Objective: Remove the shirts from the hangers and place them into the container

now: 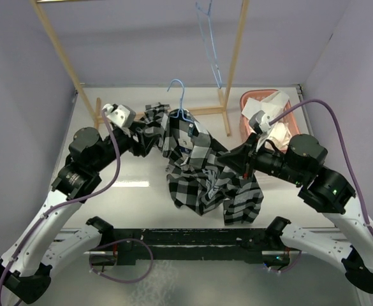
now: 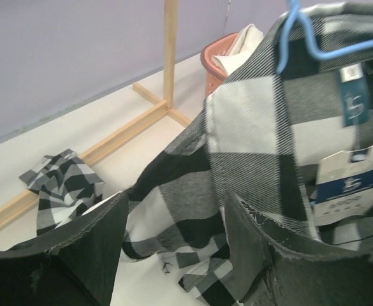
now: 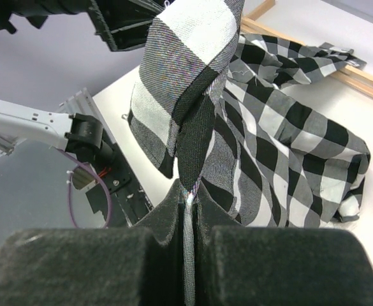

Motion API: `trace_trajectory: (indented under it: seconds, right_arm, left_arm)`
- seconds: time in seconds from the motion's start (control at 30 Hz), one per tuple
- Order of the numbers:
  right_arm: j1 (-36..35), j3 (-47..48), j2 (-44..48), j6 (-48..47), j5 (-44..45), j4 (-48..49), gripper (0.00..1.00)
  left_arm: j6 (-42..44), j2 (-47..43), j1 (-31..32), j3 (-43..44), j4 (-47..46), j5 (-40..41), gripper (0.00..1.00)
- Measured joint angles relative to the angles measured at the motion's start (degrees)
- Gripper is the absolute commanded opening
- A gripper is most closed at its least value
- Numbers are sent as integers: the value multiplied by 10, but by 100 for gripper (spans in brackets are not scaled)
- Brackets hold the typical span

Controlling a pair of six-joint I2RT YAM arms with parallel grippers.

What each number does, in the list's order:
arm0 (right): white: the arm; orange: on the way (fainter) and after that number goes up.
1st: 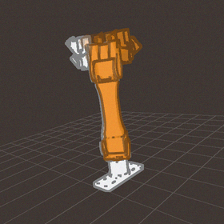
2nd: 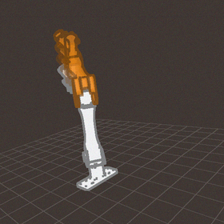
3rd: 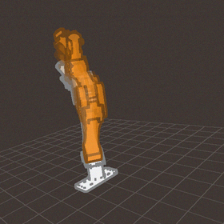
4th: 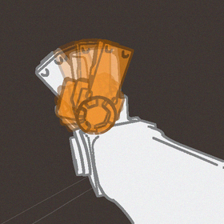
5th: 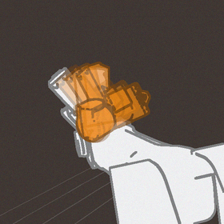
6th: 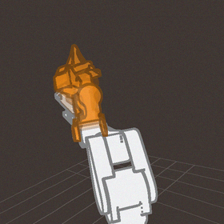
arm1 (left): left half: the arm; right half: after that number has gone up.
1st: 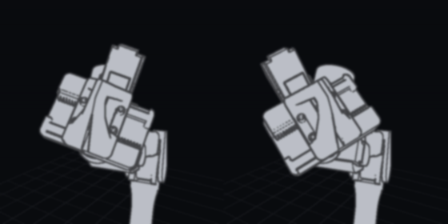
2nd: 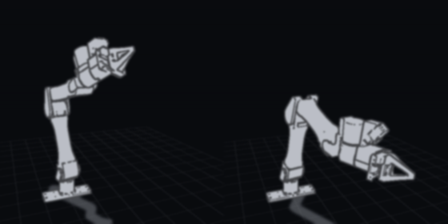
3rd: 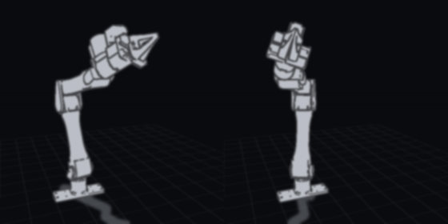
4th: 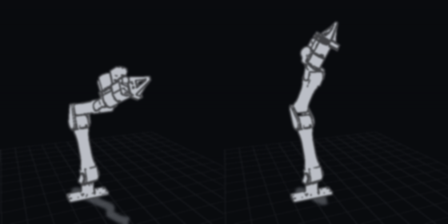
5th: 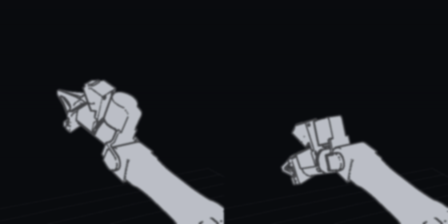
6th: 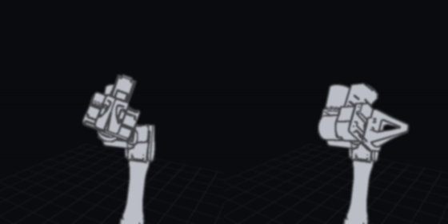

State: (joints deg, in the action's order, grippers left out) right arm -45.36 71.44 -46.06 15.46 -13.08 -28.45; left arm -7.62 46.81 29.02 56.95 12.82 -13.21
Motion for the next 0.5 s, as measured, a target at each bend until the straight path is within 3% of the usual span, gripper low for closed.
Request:
trace_trajectory:
  seconds: [0.5]
  right_arm:
    - [0, -3, 7, 9, -35, 5, 0]
  left_arm:
    - [60, 40, 0, -52, -174, 45, 57]
